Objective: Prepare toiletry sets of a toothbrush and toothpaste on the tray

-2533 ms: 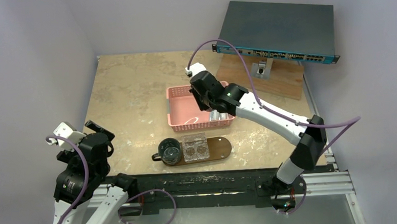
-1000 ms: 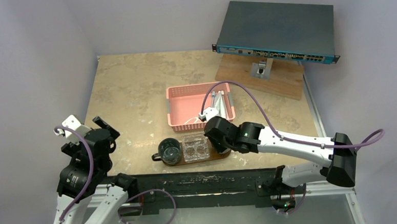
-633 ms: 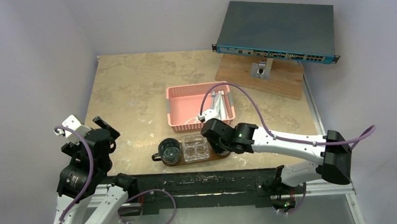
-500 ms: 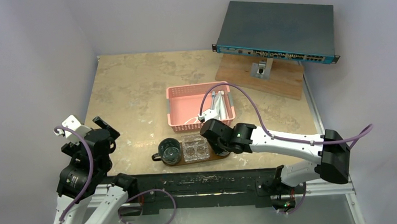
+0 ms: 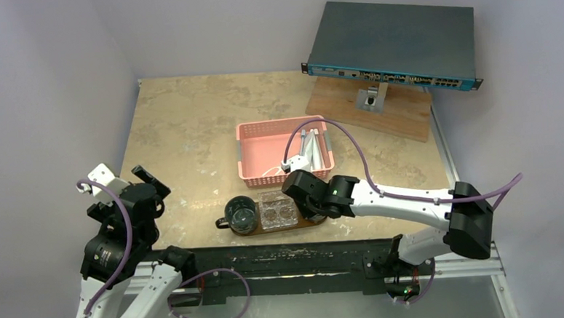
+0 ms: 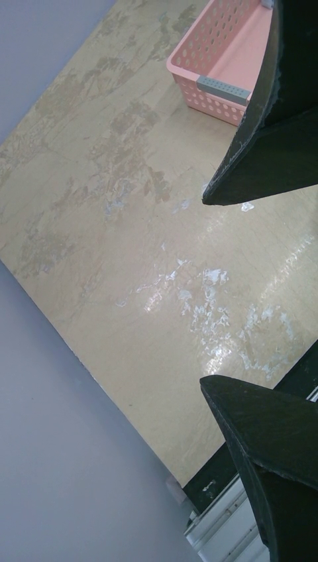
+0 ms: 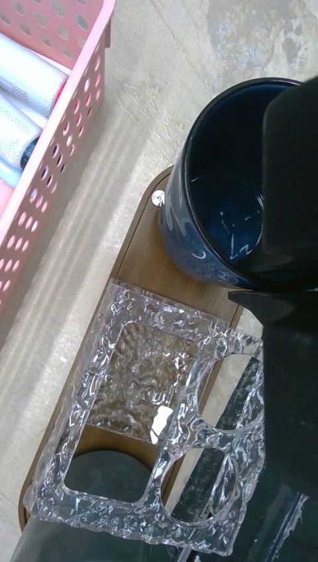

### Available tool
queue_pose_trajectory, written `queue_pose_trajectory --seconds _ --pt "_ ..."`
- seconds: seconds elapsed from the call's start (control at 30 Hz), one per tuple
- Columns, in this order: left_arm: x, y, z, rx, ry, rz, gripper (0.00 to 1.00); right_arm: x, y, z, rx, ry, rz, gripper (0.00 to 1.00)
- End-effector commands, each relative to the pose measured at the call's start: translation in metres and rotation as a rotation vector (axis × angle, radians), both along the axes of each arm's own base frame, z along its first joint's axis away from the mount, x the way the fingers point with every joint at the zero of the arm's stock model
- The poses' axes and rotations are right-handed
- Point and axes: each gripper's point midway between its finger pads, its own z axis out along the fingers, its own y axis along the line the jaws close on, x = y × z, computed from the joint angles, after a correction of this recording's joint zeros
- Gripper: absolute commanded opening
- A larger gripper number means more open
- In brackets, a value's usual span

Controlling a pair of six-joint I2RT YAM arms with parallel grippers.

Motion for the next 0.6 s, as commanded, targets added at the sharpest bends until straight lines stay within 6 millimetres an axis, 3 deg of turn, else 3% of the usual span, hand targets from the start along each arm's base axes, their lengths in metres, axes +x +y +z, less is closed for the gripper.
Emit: queue_pose_trajectory --seconds 0.0,0.2,0.57 --pt "0.0035 -0.0012 0.0029 0.002 -0.021 -0.009 1.00 0.0112 0.0093 0.0090 0.046 -0.057 -0.037 0.00" --pt "0.0037 -0.0017 0.0032 0.000 -0.021 -0.011 1.00 0.0131 0.0091 0.0033 0.027 -0.057 -0.045 0.00" --pt "0.0042 -0.0021 0.0024 0.000 -0.019 -0.012 1.00 0.0133 0.0110 0.0053 0.026 -0.052 -0.047 0.24"
